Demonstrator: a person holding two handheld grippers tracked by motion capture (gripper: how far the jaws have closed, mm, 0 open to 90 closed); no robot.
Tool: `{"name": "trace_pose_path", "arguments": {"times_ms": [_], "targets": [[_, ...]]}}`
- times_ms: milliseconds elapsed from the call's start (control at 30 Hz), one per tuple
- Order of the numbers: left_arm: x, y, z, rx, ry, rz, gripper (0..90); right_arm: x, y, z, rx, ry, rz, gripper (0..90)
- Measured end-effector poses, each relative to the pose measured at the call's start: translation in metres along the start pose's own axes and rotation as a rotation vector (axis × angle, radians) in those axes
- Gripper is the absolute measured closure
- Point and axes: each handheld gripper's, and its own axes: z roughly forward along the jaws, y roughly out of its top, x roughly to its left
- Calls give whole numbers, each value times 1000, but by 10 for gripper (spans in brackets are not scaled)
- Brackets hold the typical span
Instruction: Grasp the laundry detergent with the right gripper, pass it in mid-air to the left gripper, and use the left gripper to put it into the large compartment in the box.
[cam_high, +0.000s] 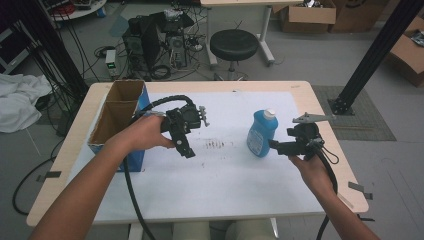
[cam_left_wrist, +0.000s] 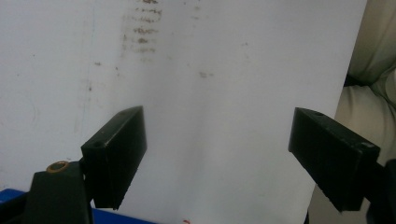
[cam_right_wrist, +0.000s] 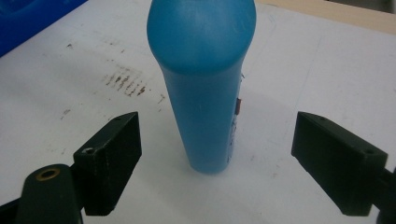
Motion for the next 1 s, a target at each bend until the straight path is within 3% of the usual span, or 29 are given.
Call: {"name": "trace_pose_path", "arguments": {"times_ms": [467,1000], "targets": [[0,1,0,2,0,0,199,5,-11,14,-94,-26,24,152],[0,0,0,0,-2,-6,199,8,-15,37,-147,-38,42,153]]}}
